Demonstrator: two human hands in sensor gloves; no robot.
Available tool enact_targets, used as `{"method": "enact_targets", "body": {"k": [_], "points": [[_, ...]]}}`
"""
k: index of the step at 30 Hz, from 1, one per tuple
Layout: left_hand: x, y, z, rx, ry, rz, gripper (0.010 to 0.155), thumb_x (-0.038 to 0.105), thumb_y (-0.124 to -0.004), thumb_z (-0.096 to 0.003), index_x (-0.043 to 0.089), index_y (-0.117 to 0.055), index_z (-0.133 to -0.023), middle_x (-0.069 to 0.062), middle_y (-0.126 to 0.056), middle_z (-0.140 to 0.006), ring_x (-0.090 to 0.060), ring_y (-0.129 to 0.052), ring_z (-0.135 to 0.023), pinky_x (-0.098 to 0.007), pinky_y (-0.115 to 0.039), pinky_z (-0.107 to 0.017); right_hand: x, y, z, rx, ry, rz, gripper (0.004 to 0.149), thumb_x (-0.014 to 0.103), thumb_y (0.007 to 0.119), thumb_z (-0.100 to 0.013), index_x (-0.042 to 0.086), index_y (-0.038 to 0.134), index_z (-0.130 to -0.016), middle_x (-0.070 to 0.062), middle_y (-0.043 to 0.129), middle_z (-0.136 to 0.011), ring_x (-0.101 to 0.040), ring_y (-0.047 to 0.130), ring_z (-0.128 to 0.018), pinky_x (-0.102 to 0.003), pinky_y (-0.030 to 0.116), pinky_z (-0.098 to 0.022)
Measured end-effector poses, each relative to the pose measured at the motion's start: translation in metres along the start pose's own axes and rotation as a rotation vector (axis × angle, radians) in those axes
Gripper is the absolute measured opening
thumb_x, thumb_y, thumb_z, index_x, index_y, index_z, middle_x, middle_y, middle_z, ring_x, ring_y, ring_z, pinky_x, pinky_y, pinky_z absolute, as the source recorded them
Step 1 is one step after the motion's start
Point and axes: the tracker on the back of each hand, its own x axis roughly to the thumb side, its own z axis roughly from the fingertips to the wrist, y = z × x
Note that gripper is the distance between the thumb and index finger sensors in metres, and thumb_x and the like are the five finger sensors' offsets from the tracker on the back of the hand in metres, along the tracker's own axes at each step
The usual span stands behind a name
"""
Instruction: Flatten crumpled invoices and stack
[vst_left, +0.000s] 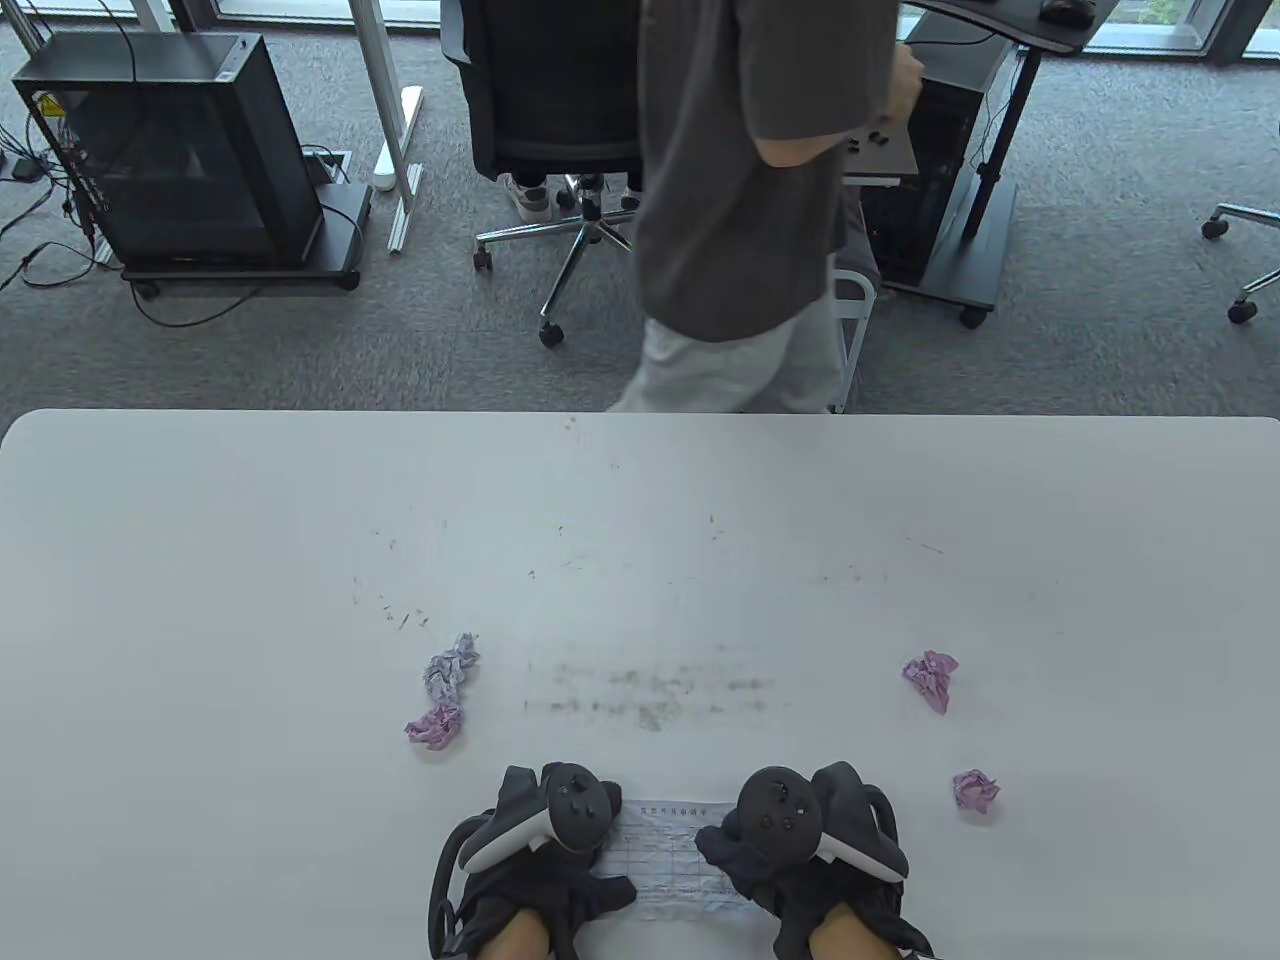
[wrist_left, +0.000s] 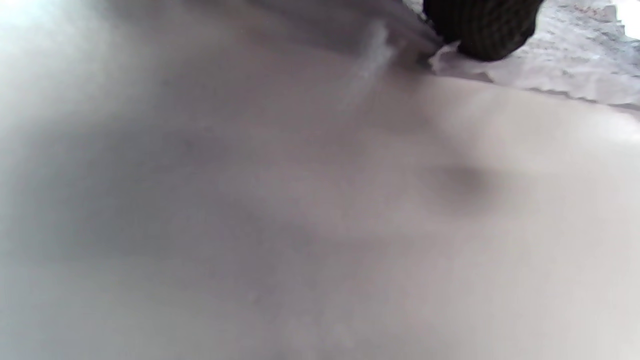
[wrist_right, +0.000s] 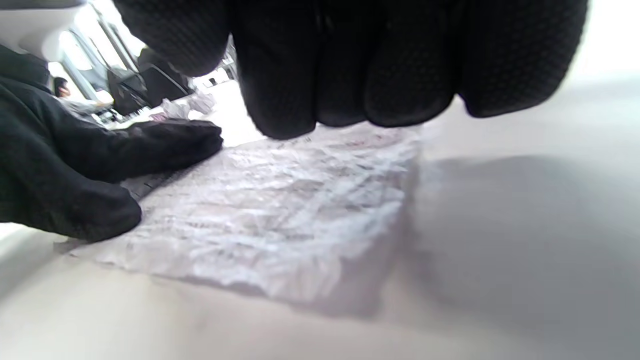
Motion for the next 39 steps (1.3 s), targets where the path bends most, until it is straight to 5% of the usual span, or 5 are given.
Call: {"method": "enact_targets", "body": {"k": [8, 13, 31, 35, 39], "points": [[-0.001, 0.0, 0.0, -0.001, -0.003, 0.001, 0.083, 0.053, -0.07, -0.0557, 0.032, -0.009, -0.108, -0.014, 0.017, -0.102, -0.058, 0.016, -0.088, -0.072, -0.012, -0.06, 0.033, 0.022, -0.013, 0.1, -0.138, 0.172, 0.048, 0.042, 0.068, -0.059, 0.013, 0.062, -0.097, -0.021, 0.056, -0.102, -0.042, 0.072, -0.081, -0.058, 0.076, -0.052], [-0.001, 0.0, 0.0, -0.001, -0.003, 0.001, 0.083, 0.053, -0.07, -0.0558, 0.032, -0.009, -0.108, -0.014, 0.017, -0.102, -0.058, 0.016, -0.088, -0.072, -0.012, -0.06, 0.027, 0.031, -0.015, 0.287, -0.056, 0.171, 0.053, 0.043, 0.066, -0.061, 0.017, 0.052, -0.104, -0.021, 0.043, -0.108, -0.042, 0.056, -0.088, -0.057, 0.065, -0.058], [0.0, 0.0, -0.001, 0.0, -0.002, 0.0, 0.083, 0.053, -0.07, -0.0555, 0.032, -0.009, -0.108, -0.014, 0.017, -0.102, -0.058, 0.016, -0.088, -0.072, -0.012, -0.06, -0.021, 0.013, -0.003, 0.179, 0.264, 0.053, 0.053, 0.043, 0.069, -0.06, 0.01, 0.059, -0.1, -0.026, 0.047, -0.106, -0.046, 0.059, -0.085, -0.059, 0.067, -0.056], [0.0, 0.0, 0.0, 0.001, -0.002, 0.001, 0.083, 0.053, -0.07, -0.0555, 0.032, -0.009, -0.108, -0.014, 0.017, -0.102, -0.058, 0.016, -0.088, -0.072, -0.012, -0.06, -0.024, 0.007, 0.0, 0.125, 0.243, 0.07, 0.058, 0.044, 0.069, -0.06, 0.007, 0.054, -0.103, -0.031, 0.046, -0.106, -0.05, 0.061, -0.085, -0.059, 0.071, -0.055], [0.0, 0.0, 0.0, 0.001, -0.002, 0.002, 0.083, 0.053, -0.07, -0.0555, 0.032, -0.009, -0.108, -0.014, 0.017, -0.102, -0.058, 0.015, -0.088, -0.072, -0.013, -0.06, -0.005, 0.002, -0.002, 0.105, 0.078, 0.047, 0.055, 0.041, 0.07, -0.06, 0.011, 0.056, -0.103, -0.029, 0.047, -0.107, -0.05, 0.061, -0.086, -0.06, 0.071, -0.055]]}}
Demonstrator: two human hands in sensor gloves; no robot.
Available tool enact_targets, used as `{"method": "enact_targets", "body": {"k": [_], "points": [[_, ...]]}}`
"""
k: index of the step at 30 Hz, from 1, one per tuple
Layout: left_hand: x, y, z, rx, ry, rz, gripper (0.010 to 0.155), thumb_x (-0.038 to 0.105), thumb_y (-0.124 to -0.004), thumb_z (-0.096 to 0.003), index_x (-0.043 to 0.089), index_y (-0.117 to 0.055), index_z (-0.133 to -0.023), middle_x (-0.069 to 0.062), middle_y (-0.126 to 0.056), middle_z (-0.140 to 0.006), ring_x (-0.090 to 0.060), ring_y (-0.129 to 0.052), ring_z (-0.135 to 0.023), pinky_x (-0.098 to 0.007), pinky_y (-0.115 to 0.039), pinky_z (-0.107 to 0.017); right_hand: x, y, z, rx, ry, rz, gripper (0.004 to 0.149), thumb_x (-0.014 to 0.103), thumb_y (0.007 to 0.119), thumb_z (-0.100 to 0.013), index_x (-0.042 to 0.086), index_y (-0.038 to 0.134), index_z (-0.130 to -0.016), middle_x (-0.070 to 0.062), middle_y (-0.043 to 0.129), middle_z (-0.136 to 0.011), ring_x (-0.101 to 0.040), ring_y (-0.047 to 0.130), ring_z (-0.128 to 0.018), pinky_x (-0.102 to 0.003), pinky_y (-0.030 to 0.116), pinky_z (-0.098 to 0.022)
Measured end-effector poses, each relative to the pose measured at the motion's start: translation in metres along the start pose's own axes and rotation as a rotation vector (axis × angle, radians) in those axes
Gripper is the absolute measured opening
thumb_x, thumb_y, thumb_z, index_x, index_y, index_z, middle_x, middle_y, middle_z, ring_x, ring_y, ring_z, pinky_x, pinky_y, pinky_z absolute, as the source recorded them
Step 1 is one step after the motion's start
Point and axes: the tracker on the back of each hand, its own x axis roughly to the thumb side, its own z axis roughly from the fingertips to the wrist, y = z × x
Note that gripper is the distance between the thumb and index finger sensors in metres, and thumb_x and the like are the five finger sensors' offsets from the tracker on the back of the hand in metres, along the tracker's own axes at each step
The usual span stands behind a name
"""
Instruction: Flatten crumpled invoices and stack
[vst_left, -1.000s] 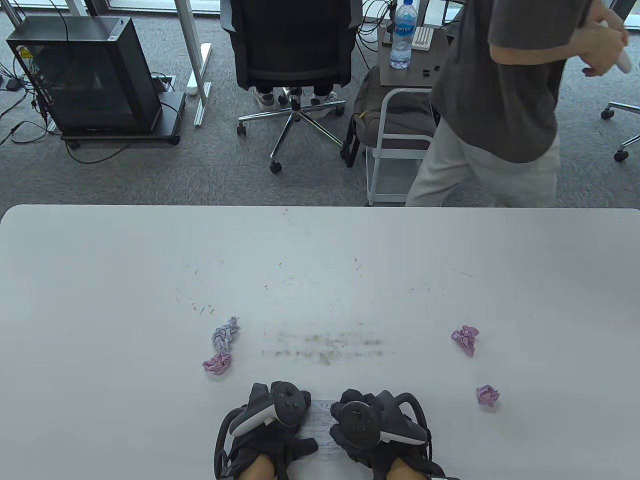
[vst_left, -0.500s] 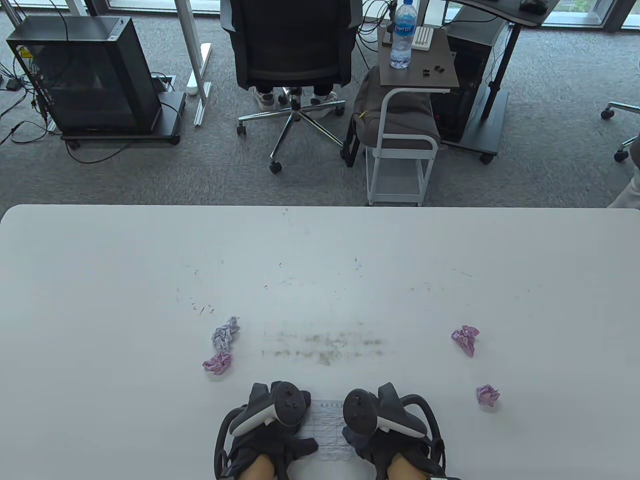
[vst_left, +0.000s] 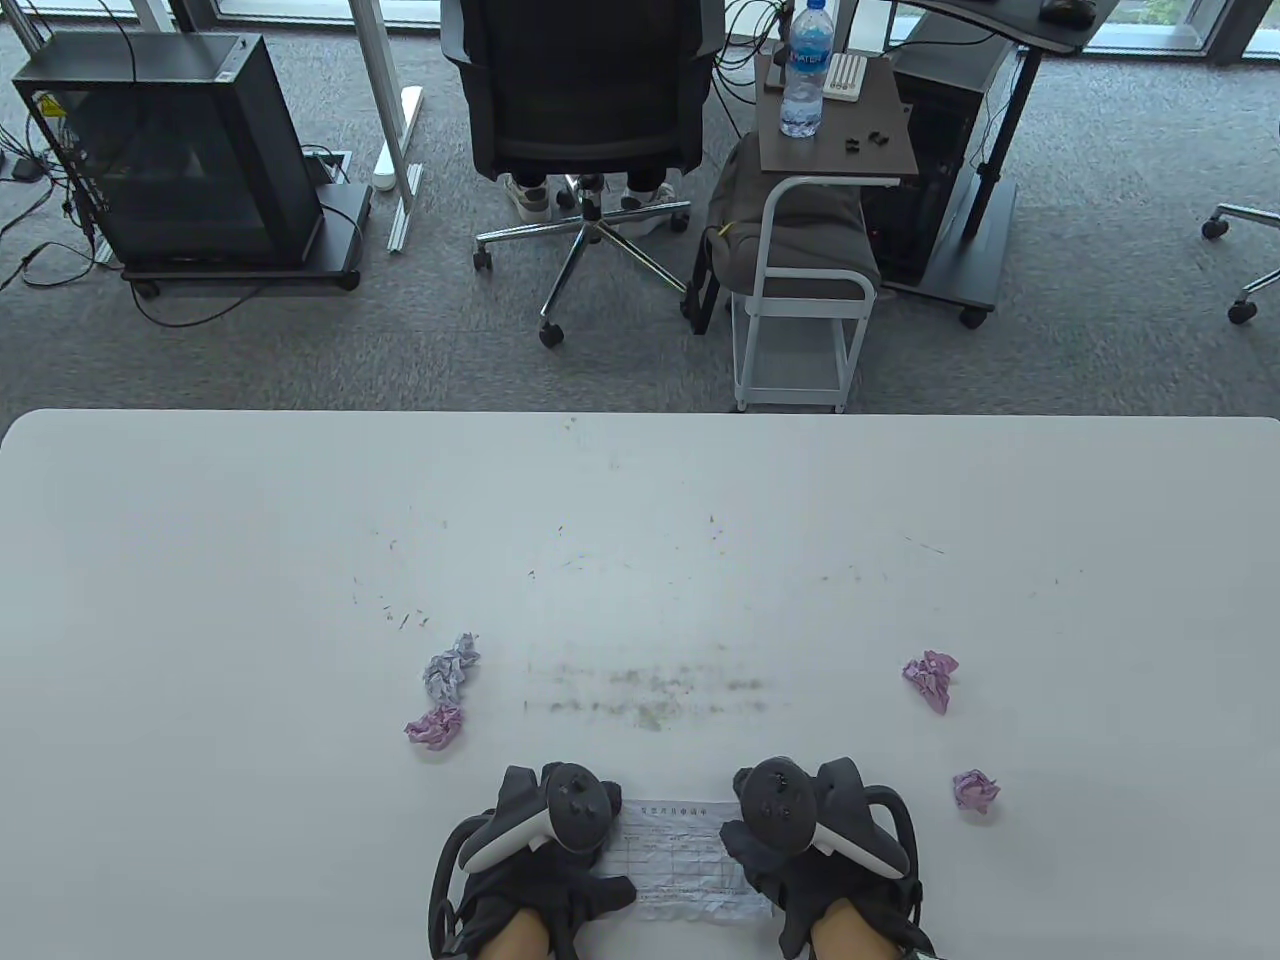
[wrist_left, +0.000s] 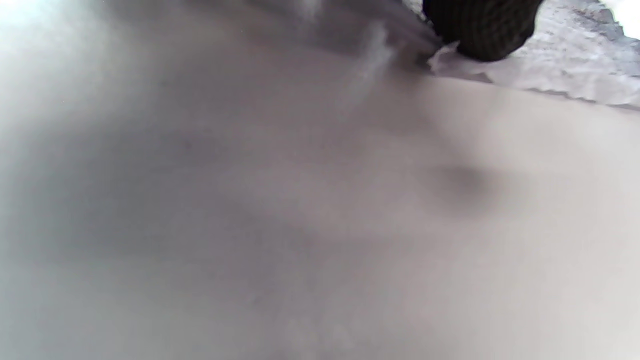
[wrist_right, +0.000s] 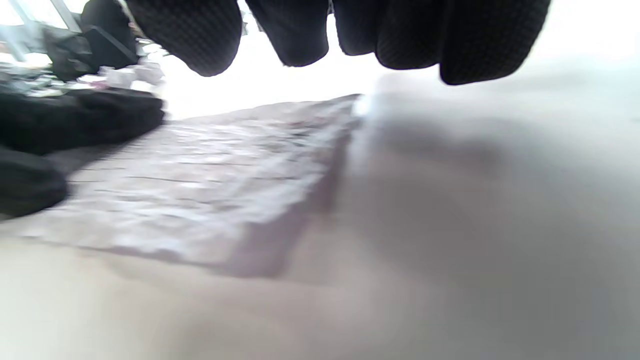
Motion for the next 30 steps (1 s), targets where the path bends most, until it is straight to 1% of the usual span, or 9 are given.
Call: {"method": "enact_targets", "body": {"k": [2, 8, 11, 13, 17, 22, 26, 28, 30], "points": [[0.0, 0.0, 0.0, 0.0, -0.001, -0.001, 0.083, 0.053, -0.07, -0.0555, 0.032, -0.009, -0.108, -0.015, 0.016, -0.102, -0.058, 0.015, -0.088, -0.072, -0.013, -0.06, 0.022, 0.002, -0.001, 0.053, -0.153, 0.029, 0.052, 0.04, 0.069, -0.06, 0.013, 0.057, -0.102, -0.027, 0.048, -0.108, -0.049, 0.062, -0.087, -0.062, 0.069, -0.056], [0.0, 0.0, 0.0, 0.0, -0.002, -0.002, 0.083, 0.053, -0.07, -0.0557, 0.032, -0.009, -0.108, -0.015, 0.017, -0.102, -0.058, 0.015, -0.088, -0.072, -0.013, -0.06, 0.065, 0.019, -0.005, 0.241, -0.347, 0.155, 0.046, 0.042, 0.07, -0.06, 0.02, 0.064, -0.1, -0.024, 0.052, -0.109, -0.047, 0.062, -0.09, -0.062, 0.067, -0.059], [0.0, 0.0, 0.0, 0.0, -0.001, -0.002, 0.083, 0.053, -0.07, -0.0558, 0.032, -0.009, -0.108, -0.015, 0.017, -0.102, -0.058, 0.015, -0.088, -0.072, -0.013, -0.06, 0.069, 0.031, -0.009, 0.36, -0.321, 0.202, 0.045, 0.044, 0.069, -0.06, 0.02, 0.065, -0.098, -0.021, 0.049, -0.108, -0.045, 0.058, -0.09, -0.063, 0.066, -0.06], [0.0, 0.0, 0.0, -0.001, 0.0, -0.002, 0.083, 0.053, -0.07, -0.0558, 0.032, -0.009, -0.108, -0.015, 0.017, -0.102, -0.058, 0.015, -0.088, -0.072, -0.013, -0.06, 0.066, 0.028, -0.009, 0.314, -0.32, 0.197, 0.043, 0.045, 0.069, -0.06, 0.022, 0.068, -0.096, -0.019, 0.056, -0.106, -0.043, 0.064, -0.087, -0.063, 0.07, -0.057], [0.0, 0.0, 0.0, -0.001, 0.0, -0.003, 0.083, 0.053, -0.07, -0.0556, 0.032, -0.009, -0.108, -0.014, 0.017, -0.102, -0.058, 0.015, -0.088, -0.072, -0.013, -0.06, 0.053, 0.023, -0.01, 0.332, -0.245, 0.135, 0.04, 0.046, 0.07, -0.06, 0.021, 0.074, -0.091, -0.013, 0.067, -0.098, -0.039, 0.071, -0.081, -0.062, 0.072, -0.056], [0.0, 0.0, 0.0, -0.001, 0.0, -0.005, 0.083, 0.053, -0.07, -0.0557, 0.032, -0.009, -0.108, -0.015, 0.017, -0.102, -0.058, 0.015, -0.088, -0.072, -0.013, -0.06, 0.027, 0.015, -0.007, 0.361, -0.076, 0.009, 0.039, 0.047, 0.069, -0.06, 0.018, 0.081, -0.084, -0.013, 0.079, -0.087, -0.038, 0.082, -0.071, -0.063, 0.074, -0.052], [0.0, 0.0, 0.0, 0.001, 0.0, -0.002, 0.083, 0.053, -0.07, -0.0556, 0.032, -0.009, -0.109, -0.015, 0.016, -0.102, -0.058, 0.015, -0.088, -0.072, -0.013, -0.06, 0.008, 0.001, 0.001, 0.09, -0.028, -0.022, 0.043, 0.046, 0.07, -0.059, 0.014, 0.078, -0.088, -0.019, 0.076, -0.09, -0.041, 0.08, -0.072, -0.06, 0.079, -0.048], [0.0, 0.0, 0.0, 0.0, 0.0, -0.003, 0.084, 0.053, -0.07, -0.0555, 0.032, -0.009, -0.109, -0.015, 0.016, -0.102, -0.058, 0.015, -0.088, -0.072, -0.013, -0.06, 0.001, -0.005, 0.004, -0.065, 0.013, -0.023, 0.045, 0.041, 0.072, -0.059, 0.01, 0.071, -0.092, -0.025, 0.06, -0.1, -0.047, 0.07, -0.081, -0.059, 0.077, -0.05], [0.0, 0.0, 0.0, 0.001, -0.001, -0.001, 0.083, 0.053, -0.07, -0.0555, 0.032, -0.009, -0.108, -0.015, 0.016, -0.102, -0.058, 0.015, -0.088, -0.072, -0.013, -0.06, 0.0, -0.004, 0.003, -0.103, 0.027, -0.006, 0.047, 0.037, 0.074, -0.058, 0.009, 0.063, -0.095, -0.03, 0.048, -0.105, -0.051, 0.063, -0.086, -0.059, 0.075, -0.052]]}}
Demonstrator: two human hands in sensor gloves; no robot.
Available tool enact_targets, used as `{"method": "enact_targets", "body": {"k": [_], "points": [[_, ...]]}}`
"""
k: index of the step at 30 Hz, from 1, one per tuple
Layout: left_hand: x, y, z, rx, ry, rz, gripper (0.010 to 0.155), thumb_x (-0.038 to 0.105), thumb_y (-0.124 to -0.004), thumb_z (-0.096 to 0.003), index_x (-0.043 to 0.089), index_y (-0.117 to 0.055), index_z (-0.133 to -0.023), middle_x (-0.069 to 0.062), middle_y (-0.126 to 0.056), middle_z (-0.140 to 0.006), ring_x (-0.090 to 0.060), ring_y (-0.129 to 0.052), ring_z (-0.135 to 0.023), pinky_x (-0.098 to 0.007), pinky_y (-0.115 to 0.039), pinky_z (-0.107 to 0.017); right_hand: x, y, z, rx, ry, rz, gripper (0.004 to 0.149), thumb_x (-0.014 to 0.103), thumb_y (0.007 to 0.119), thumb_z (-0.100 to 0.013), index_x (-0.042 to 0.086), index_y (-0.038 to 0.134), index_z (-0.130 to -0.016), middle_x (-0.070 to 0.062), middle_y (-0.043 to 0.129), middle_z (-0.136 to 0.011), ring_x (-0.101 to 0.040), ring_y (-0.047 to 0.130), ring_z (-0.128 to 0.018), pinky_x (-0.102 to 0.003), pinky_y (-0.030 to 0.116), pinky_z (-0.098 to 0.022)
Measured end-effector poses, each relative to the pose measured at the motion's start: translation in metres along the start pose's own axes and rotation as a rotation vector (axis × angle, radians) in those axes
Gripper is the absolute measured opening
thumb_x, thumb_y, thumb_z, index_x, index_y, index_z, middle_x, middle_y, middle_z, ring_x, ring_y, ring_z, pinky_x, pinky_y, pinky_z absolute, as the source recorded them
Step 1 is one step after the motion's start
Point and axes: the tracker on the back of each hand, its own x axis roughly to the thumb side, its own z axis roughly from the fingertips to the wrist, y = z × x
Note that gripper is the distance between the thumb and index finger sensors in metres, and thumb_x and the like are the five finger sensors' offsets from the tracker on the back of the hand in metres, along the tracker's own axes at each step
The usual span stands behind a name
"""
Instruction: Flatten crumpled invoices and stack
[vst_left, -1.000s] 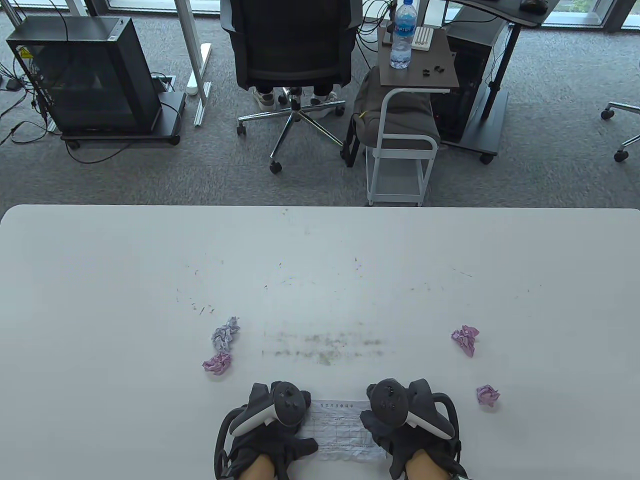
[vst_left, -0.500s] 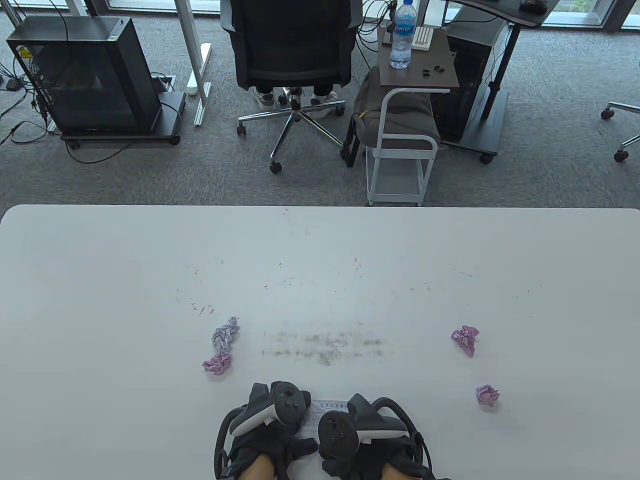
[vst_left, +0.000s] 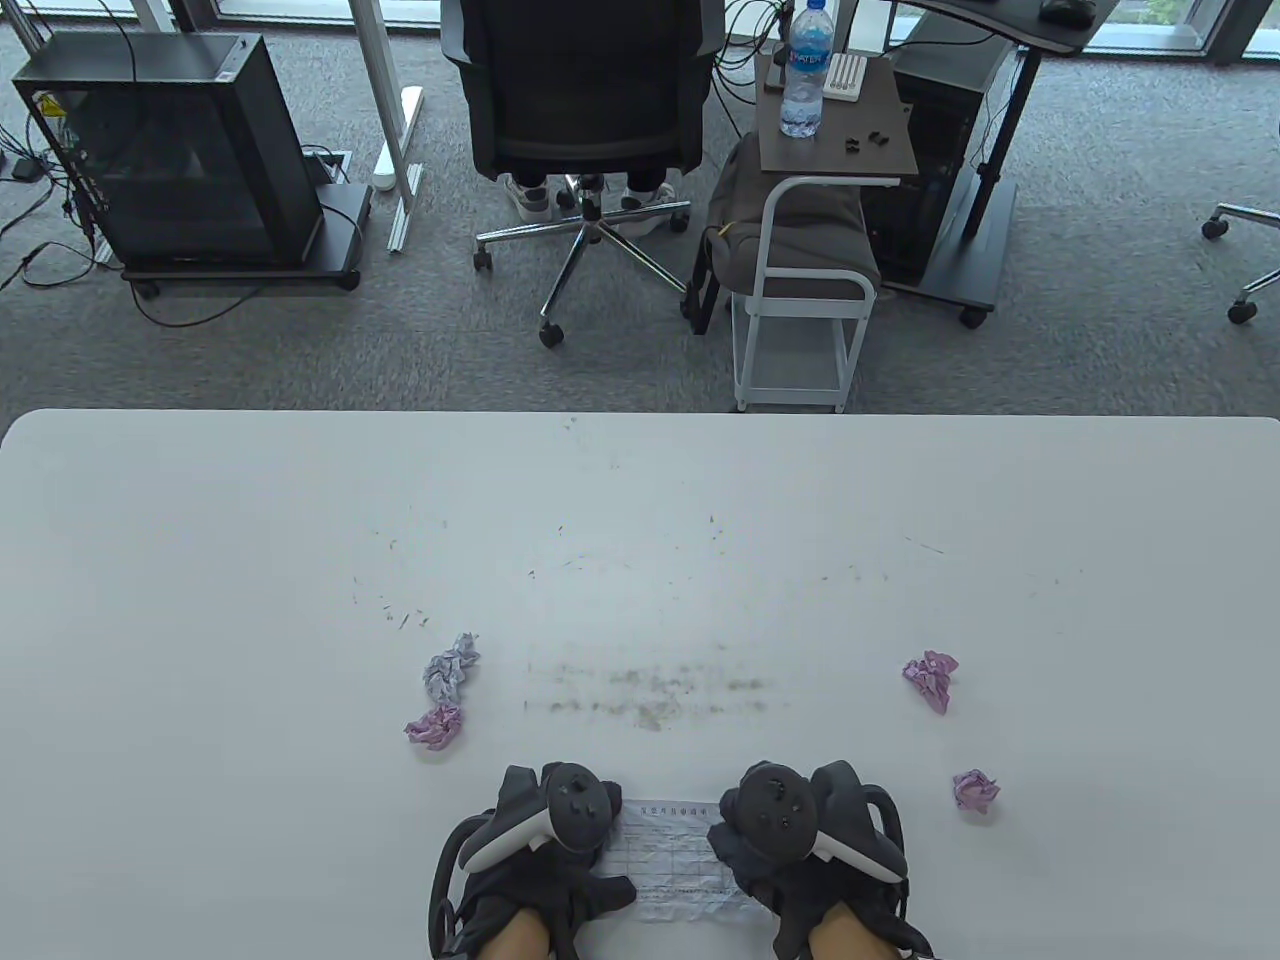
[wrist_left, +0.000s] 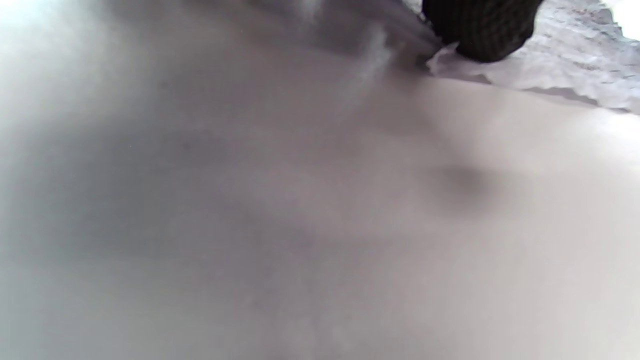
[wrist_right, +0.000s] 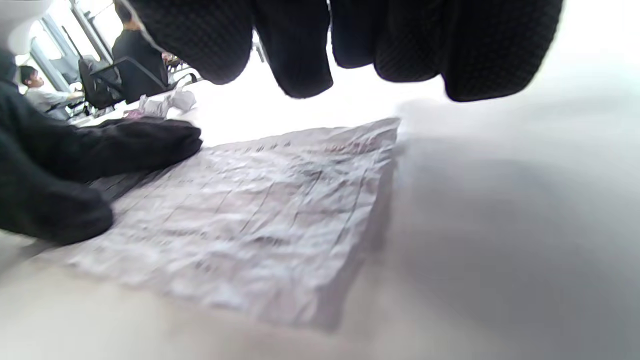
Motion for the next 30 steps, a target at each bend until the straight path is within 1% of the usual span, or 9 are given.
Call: {"method": "enact_targets", "body": {"k": [3, 7, 11, 14, 18, 22, 25, 28, 30], "points": [[0.0, 0.0, 0.0, 0.001, -0.001, -0.002, 0.083, 0.053, -0.07, -0.0555, 0.031, -0.009, -0.109, -0.015, 0.016, -0.102, -0.058, 0.015, -0.088, -0.072, -0.013, -0.06, -0.001, 0.01, -0.005, 0.005, 0.01, 0.068, 0.052, 0.033, 0.075, -0.057, 0.013, 0.051, -0.099, -0.034, 0.037, -0.107, -0.054, 0.057, -0.089, -0.057, 0.075, -0.054], [0.0, 0.0, 0.0, 0.0, -0.003, -0.002, 0.083, 0.053, -0.07, -0.0556, 0.031, -0.009, -0.109, -0.015, 0.016, -0.102, -0.058, 0.015, -0.088, -0.072, -0.013, -0.06, -0.004, 0.023, -0.01, 0.105, 0.067, 0.113, 0.067, 0.033, 0.075, -0.058, 0.013, 0.034, -0.107, -0.038, 0.033, -0.107, -0.051, 0.057, -0.089, -0.048, 0.07, -0.056], [0.0, 0.0, 0.0, 0.0, -0.004, -0.003, 0.083, 0.053, -0.07, -0.0555, 0.031, -0.009, -0.109, -0.015, 0.016, -0.102, -0.058, 0.015, -0.088, -0.072, -0.013, -0.06, -0.002, 0.024, -0.012, 0.117, 0.078, 0.183, 0.074, 0.035, 0.076, -0.056, 0.007, 0.029, -0.107, -0.032, 0.048, -0.104, -0.044, 0.064, -0.081, -0.041, 0.074, -0.053], [0.0, 0.0, 0.0, 0.002, -0.004, -0.002, 0.083, 0.053, -0.07, -0.0555, 0.031, -0.009, -0.109, -0.015, 0.016, -0.102, -0.058, 0.015, -0.088, -0.072, -0.013, -0.06, -0.006, 0.024, -0.012, 0.128, 0.109, 0.108, 0.075, 0.035, 0.078, -0.055, 0.003, 0.033, -0.106, -0.02, 0.061, -0.094, -0.031, 0.074, -0.069, -0.034, 0.08, -0.042], [0.0, 0.0, 0.0, 0.002, -0.003, -0.002, 0.083, 0.053, -0.07, -0.0554, 0.031, -0.009, -0.109, -0.015, 0.016, -0.102, -0.058, 0.015, -0.088, -0.072, -0.013, -0.06, -0.01, 0.024, -0.011, 0.13, 0.128, 0.053, 0.074, 0.036, 0.08, -0.054, 0.004, 0.038, -0.106, -0.015, 0.067, -0.086, -0.028, 0.076, -0.065, -0.034, 0.081, -0.038], [0.0, -0.001, 0.0, 0.003, -0.003, -0.001, 0.084, 0.053, -0.07, -0.0553, 0.032, -0.009, -0.108, -0.015, 0.016, -0.102, -0.058, 0.015, -0.088, -0.072, -0.013, -0.06, -0.01, 0.023, -0.01, 0.083, 0.126, 0.045, 0.063, 0.035, 0.083, -0.052, 0.007, 0.054, -0.101, -0.009, 0.077, -0.076, -0.023, 0.082, -0.057, -0.035, 0.085, -0.033], [0.0, -0.001, 0.0, 0.004, -0.003, -0.001, 0.083, 0.053, -0.07, -0.0553, 0.032, -0.01, -0.109, -0.015, 0.016, -0.102, -0.058, 0.015, -0.088, -0.072, -0.013, -0.06, -0.009, 0.021, -0.009, 0.024, 0.122, 0.078, 0.046, 0.032, 0.085, -0.051, 0.017, 0.069, -0.092, -0.005, 0.083, -0.069, -0.021, 0.086, -0.052, -0.036, 0.087, -0.031], [0.0, 0.0, 0.001, 0.003, -0.003, 0.0, 0.083, 0.053, -0.07, -0.0554, 0.032, -0.009, -0.108, -0.015, 0.017, -0.102, -0.058, 0.015, -0.088, -0.072, -0.012, -0.06, -0.009, 0.018, -0.008, -0.006, 0.116, 0.09, 0.038, 0.032, 0.084, -0.051, 0.021, 0.077, -0.086, -0.005, 0.082, -0.072, -0.023, 0.086, -0.056, -0.038, 0.087, -0.034], [0.0, 0.0, 0.001, -0.001, -0.003, 0.001, 0.084, 0.053, -0.07, -0.0554, 0.032, -0.008, -0.108, -0.015, 0.017, -0.102, -0.058, 0.016, -0.088, -0.072, -0.012, -0.06, -0.012, 0.013, -0.007, -0.023, 0.109, 0.03, 0.037, 0.032, 0.084, -0.051, 0.02, 0.077, -0.086, -0.012, 0.074, -0.085, -0.03, 0.082, -0.066, -0.042, 0.085, -0.041]]}}
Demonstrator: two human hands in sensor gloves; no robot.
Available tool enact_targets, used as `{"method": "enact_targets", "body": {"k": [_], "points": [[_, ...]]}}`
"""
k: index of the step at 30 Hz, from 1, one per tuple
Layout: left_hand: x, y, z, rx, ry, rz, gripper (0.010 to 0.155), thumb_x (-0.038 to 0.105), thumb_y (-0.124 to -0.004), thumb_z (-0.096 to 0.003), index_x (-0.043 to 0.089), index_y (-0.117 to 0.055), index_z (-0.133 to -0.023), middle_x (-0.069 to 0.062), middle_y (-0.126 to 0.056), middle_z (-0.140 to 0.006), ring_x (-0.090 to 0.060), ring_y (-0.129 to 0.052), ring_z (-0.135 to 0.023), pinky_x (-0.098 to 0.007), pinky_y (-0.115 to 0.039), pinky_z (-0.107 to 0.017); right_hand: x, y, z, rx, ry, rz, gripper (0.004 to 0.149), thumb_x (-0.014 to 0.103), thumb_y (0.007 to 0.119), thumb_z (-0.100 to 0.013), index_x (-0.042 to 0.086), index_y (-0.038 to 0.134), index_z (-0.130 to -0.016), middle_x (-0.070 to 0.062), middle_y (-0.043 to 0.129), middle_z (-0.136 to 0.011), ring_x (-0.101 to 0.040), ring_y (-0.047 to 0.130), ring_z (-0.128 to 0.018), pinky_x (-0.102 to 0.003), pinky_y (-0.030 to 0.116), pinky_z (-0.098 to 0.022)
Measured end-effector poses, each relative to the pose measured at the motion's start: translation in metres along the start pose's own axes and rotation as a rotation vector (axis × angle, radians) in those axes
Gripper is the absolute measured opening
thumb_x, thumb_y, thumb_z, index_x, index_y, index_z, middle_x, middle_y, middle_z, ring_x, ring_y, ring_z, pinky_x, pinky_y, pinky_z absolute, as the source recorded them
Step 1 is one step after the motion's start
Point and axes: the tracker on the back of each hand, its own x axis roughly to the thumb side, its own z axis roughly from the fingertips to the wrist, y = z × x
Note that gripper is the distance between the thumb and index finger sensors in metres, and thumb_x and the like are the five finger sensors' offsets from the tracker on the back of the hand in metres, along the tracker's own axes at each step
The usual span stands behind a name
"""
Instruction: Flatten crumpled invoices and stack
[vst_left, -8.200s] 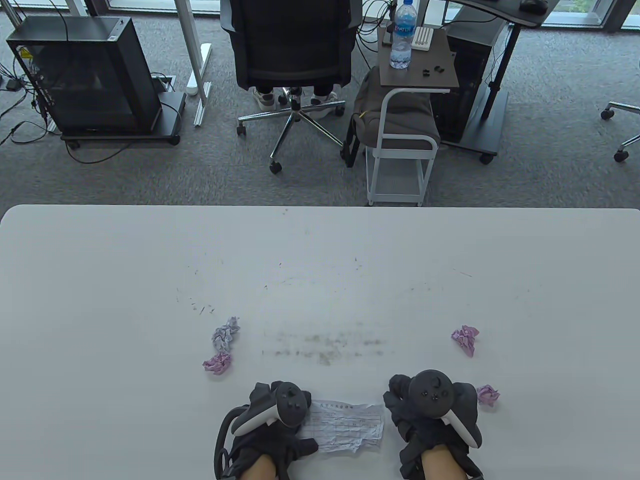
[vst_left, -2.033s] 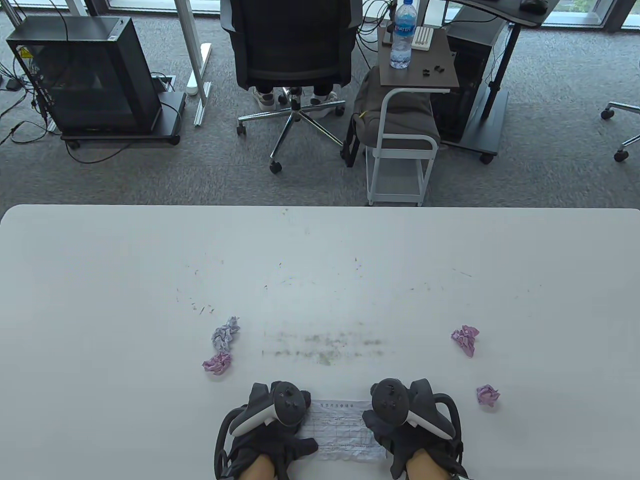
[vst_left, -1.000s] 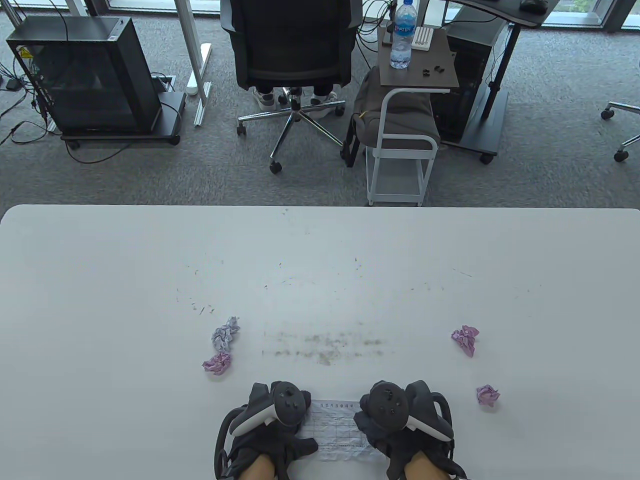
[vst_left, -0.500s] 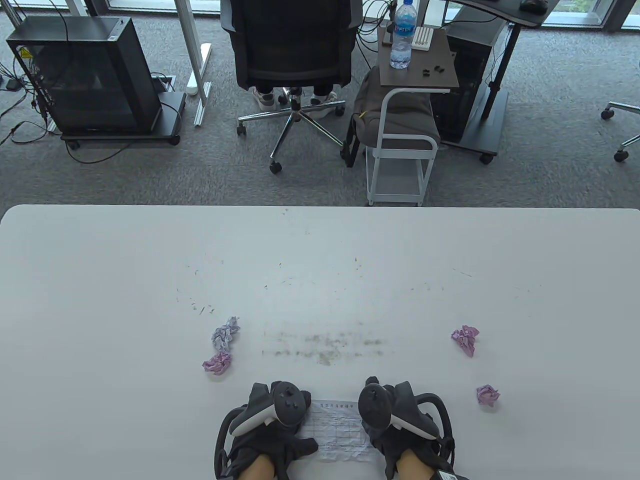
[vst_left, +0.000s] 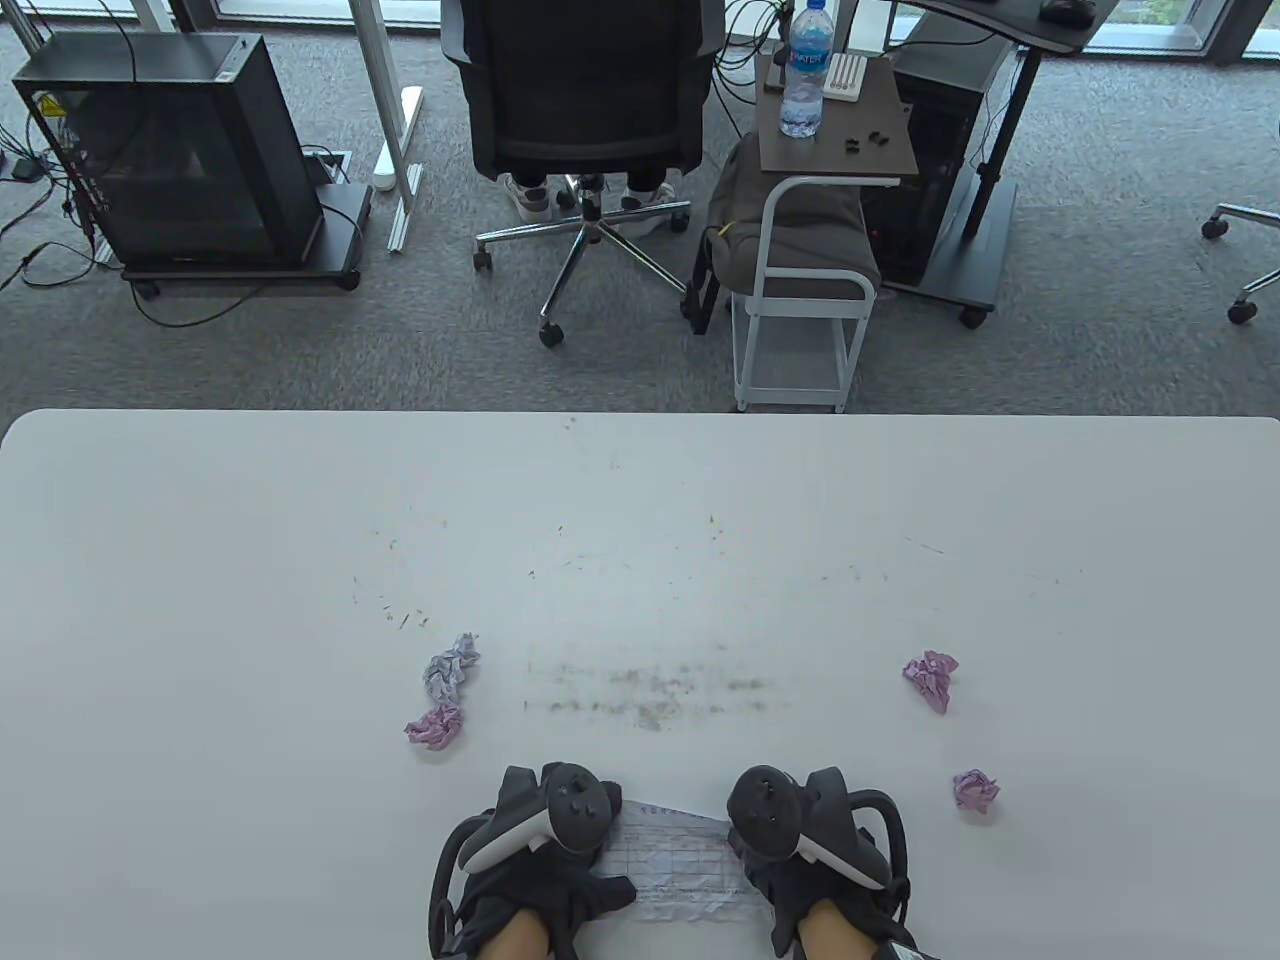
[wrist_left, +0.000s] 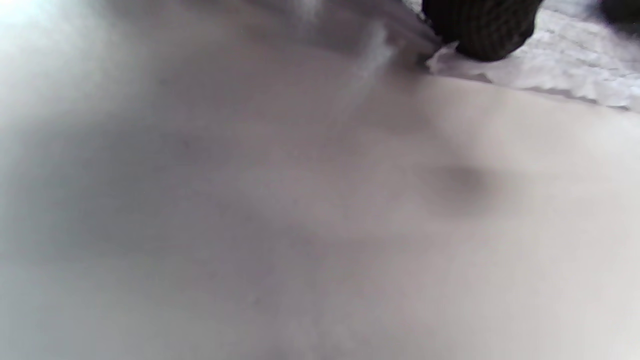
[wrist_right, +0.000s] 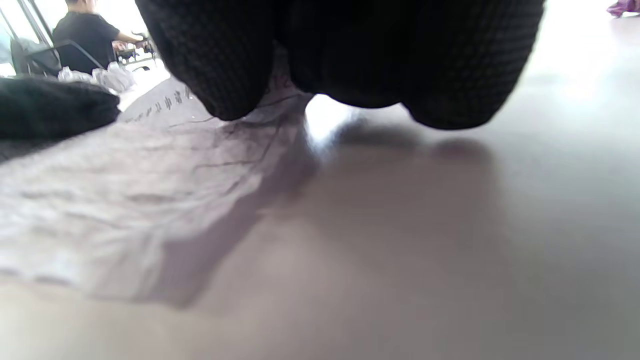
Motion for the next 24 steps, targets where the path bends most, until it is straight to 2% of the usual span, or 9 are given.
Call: {"method": "enact_targets", "body": {"k": [3, 6, 8, 10, 12, 14, 18, 22, 24], "points": [[0.0, 0.0, 0.0, 0.001, -0.001, 0.001, 0.084, 0.053, -0.07, -0.0554, 0.031, -0.008, -0.108, -0.015, 0.017, -0.102, -0.058, 0.016, -0.088, -0.072, -0.012, -0.06, -0.008, -0.012, 0.004, -0.039, -0.038, -0.244, 0.037, 0.031, 0.081, -0.053, 0.015, 0.076, -0.086, -0.028, 0.064, -0.098, -0.042, 0.078, -0.076, -0.05, 0.081, -0.048], [0.001, 0.0, -0.001, -0.001, 0.0, -0.001, 0.085, 0.054, -0.069, -0.0555, 0.03, -0.007, -0.108, -0.015, 0.017, -0.102, -0.058, 0.016, -0.087, -0.072, -0.012, -0.06, -0.011, -0.017, 0.007, -0.072, -0.08, -0.527, 0.038, 0.029, 0.08, -0.054, 0.013, 0.073, -0.088, -0.035, 0.066, -0.098, -0.046, 0.082, -0.075, -0.054, 0.082, -0.048], [0.001, 0.0, -0.001, -0.002, 0.001, 0.001, 0.087, 0.054, -0.069, -0.0554, 0.027, -0.005, -0.108, -0.015, 0.018, -0.101, -0.058, 0.017, -0.087, -0.072, -0.011, -0.059, -0.01, -0.017, 0.008, -0.104, -0.056, -0.662, 0.039, 0.026, 0.08, -0.053, 0.011, 0.072, -0.088, -0.033, 0.077, -0.092, -0.044, 0.09, -0.067, -0.053, 0.085, -0.043], [0.001, 0.0, -0.001, -0.004, 0.004, -0.005, 0.088, 0.055, -0.068, -0.0555, 0.026, -0.004, -0.107, -0.015, 0.018, -0.101, -0.058, 0.017, -0.087, -0.072, -0.012, -0.059, -0.006, -0.016, 0.007, -0.108, -0.065, -0.63, 0.039, 0.025, 0.079, -0.054, 0.011, 0.07, -0.09, -0.029, 0.085, -0.084, -0.038, 0.097, -0.059, -0.048, 0.089, -0.038], [0.001, 0.0, -0.001, -0.002, 0.005, -0.004, 0.088, 0.055, -0.068, -0.0559, 0.025, -0.003, -0.107, -0.015, 0.018, -0.101, -0.058, 0.017, -0.087, -0.072, -0.011, -0.06, 0.0, -0.019, 0.008, -0.157, -0.09, -0.514, 0.04, 0.025, 0.078, -0.054, 0.011, 0.068, -0.09, -0.02, 0.093, -0.074, -0.028, 0.101, -0.049, -0.041, 0.092, -0.032], [0.001, 0.0, -0.001, -0.007, 0.003, 0.004, 0.088, 0.056, -0.067, -0.0562, 0.025, -0.003, -0.107, -0.015, 0.019, -0.101, -0.058, 0.017, -0.087, -0.072, -0.011, -0.059, 0.007, -0.023, 0.009, -0.196, -0.131, -0.474, 0.042, 0.025, 0.076, -0.054, 0.01, 0.066, -0.091, -0.013, 0.093, -0.068, -0.023, 0.099, -0.045, -0.039, 0.091, -0.031], [-0.002, 0.002, 0.0, 0.009, -0.031, 0.094, 0.09, 0.057, -0.066, -0.0563, 0.022, -0.002, -0.108, -0.015, 0.018, -0.102, -0.056, 0.019, -0.086, -0.072, -0.008, -0.058, 0.016, -0.036, 0.016, -0.277, -0.202, -0.378, 0.041, 0.026, 0.076, -0.054, 0.011, 0.067, -0.091, -0.01, 0.093, -0.062, -0.02, 0.097, -0.039, -0.037, 0.089, -0.028], [-0.011, 0.009, 0.006, 0.116, -0.118, 0.293, 0.089, 0.055, -0.067, -0.0573, 0.017, -0.005, -0.109, -0.02, 0.01, -0.106, -0.057, 0.015, -0.088, -0.073, -0.008, -0.056, 0.025, -0.055, 0.029, -0.393, -0.258, -0.184, 0.04, 0.03, 0.078, -0.054, 0.015, 0.072, -0.09, -0.005, 0.096, -0.054, -0.016, 0.097, -0.032, -0.034, 0.089, -0.024], [-0.016, 0.015, 0.01, 0.197, -0.177, 0.386, 0.089, 0.054, -0.068, -0.0577, 0.015, -0.005, -0.109, -0.023, 0.005, -0.107, -0.059, 0.007, -0.092, -0.072, -0.013, -0.058, 0.028, -0.062, 0.034, -0.436, -0.265, -0.181, 0.039, 0.032, 0.079, -0.054, 0.016, 0.073, -0.089, -0.003, 0.096, -0.051, -0.014, 0.096, -0.03, -0.033, 0.089, -0.022]]}}
